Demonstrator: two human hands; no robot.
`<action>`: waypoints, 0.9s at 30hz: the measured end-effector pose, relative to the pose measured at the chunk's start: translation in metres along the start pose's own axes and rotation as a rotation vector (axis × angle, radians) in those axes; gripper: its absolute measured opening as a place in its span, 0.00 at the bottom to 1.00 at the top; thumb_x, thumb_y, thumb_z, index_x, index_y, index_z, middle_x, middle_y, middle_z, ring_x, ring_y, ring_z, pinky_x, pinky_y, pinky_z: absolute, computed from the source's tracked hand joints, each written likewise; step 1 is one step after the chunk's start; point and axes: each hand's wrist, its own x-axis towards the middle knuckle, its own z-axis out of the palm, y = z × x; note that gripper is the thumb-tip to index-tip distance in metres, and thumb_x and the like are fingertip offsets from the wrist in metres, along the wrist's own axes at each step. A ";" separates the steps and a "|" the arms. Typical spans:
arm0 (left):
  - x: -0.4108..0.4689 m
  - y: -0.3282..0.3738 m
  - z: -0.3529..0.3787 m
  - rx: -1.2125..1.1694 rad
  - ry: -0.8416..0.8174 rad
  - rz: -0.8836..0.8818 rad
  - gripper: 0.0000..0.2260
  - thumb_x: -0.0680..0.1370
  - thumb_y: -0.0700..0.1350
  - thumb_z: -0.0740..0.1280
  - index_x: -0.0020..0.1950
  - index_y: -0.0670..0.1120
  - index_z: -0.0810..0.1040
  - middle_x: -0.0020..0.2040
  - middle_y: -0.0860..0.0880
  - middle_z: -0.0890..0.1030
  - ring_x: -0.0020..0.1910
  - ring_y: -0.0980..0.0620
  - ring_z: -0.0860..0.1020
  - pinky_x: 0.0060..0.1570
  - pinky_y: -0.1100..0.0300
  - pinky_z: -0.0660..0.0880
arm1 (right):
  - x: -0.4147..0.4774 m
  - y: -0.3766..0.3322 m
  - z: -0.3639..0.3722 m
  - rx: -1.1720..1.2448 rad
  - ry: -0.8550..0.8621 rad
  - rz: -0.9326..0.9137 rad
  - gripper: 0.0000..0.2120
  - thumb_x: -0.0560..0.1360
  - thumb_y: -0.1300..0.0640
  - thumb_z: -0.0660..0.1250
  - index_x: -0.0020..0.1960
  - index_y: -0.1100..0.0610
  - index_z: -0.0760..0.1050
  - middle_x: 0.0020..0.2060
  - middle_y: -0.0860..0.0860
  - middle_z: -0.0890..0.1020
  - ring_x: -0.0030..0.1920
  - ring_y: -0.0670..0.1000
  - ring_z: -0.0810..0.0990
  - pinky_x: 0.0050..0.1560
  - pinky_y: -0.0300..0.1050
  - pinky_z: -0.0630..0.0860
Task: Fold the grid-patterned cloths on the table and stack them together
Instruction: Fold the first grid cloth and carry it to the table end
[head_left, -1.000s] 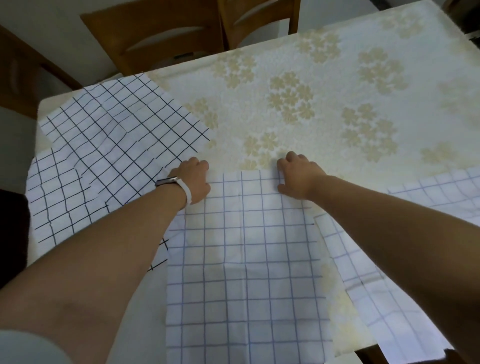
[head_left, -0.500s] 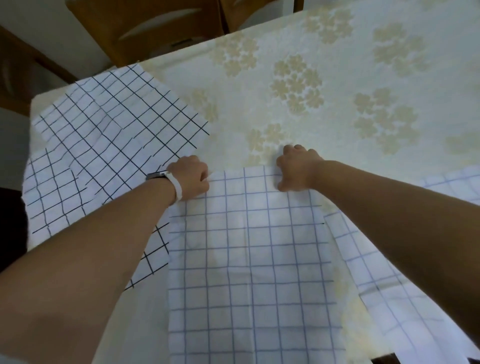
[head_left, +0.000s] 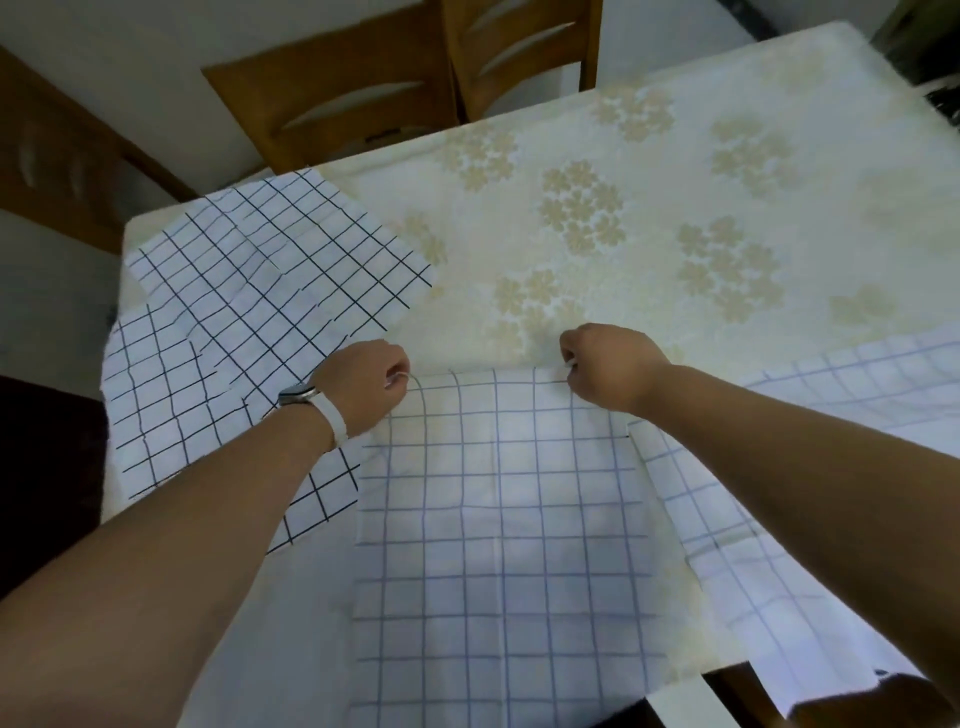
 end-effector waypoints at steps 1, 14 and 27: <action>-0.008 0.003 -0.004 -0.009 0.019 0.014 0.03 0.77 0.45 0.63 0.44 0.50 0.74 0.39 0.52 0.74 0.39 0.50 0.73 0.39 0.55 0.73 | -0.008 -0.003 -0.003 -0.003 0.019 -0.007 0.05 0.72 0.61 0.60 0.46 0.54 0.70 0.44 0.51 0.75 0.42 0.54 0.74 0.39 0.43 0.67; -0.131 0.046 -0.012 0.058 0.294 0.229 0.02 0.73 0.42 0.65 0.41 0.48 0.77 0.38 0.51 0.77 0.37 0.49 0.75 0.32 0.57 0.73 | -0.138 -0.041 -0.007 -0.134 0.192 -0.048 0.02 0.72 0.59 0.61 0.45 0.57 0.71 0.42 0.53 0.76 0.42 0.57 0.75 0.35 0.44 0.68; -0.243 0.060 0.071 0.271 0.006 0.457 0.03 0.68 0.45 0.63 0.35 0.50 0.75 0.33 0.54 0.75 0.31 0.53 0.73 0.27 0.64 0.63 | -0.236 -0.062 0.081 -0.332 0.057 -0.451 0.10 0.62 0.59 0.74 0.40 0.55 0.74 0.33 0.52 0.76 0.30 0.54 0.74 0.26 0.44 0.71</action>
